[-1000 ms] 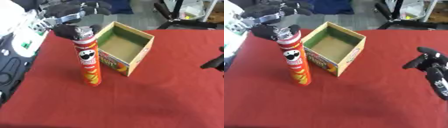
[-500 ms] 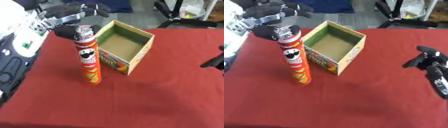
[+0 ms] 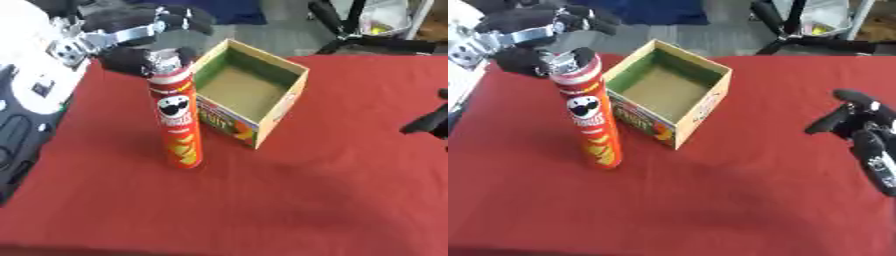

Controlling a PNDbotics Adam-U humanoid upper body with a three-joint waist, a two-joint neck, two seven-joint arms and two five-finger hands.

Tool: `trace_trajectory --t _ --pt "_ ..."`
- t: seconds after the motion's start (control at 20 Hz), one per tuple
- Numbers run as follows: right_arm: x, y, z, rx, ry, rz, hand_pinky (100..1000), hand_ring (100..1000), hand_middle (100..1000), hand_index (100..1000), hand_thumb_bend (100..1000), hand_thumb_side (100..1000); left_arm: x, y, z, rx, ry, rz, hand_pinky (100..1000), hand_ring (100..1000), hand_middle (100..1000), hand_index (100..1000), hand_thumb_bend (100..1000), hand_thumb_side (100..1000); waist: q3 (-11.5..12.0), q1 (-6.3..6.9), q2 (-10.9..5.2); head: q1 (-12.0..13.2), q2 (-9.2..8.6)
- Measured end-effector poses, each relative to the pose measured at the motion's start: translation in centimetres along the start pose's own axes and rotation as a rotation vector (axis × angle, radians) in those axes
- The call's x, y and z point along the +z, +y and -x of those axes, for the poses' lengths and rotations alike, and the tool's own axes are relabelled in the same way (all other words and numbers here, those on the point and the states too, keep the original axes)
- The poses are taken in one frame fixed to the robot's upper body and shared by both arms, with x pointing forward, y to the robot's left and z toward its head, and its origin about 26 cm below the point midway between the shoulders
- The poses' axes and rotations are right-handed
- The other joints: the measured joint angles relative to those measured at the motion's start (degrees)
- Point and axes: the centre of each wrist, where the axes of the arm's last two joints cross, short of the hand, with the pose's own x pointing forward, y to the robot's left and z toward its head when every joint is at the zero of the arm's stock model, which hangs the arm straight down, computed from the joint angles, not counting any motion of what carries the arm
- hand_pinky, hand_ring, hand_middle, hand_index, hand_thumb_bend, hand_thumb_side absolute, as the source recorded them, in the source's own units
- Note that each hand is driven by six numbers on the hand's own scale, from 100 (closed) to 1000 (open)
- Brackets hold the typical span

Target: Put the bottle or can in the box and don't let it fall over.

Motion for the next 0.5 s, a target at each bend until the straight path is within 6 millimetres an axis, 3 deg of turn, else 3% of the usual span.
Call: trace_trajectory --t 0.5 --pt "0.01 0.00 0.00 0.002 -0.001 0.002 692 651 565 898 100 524 0.55 -0.34 -0.26 0.020 0.014 0.029 980 927 924 915 100 1000 0.01 0.02 0.00 -0.03 0.03"
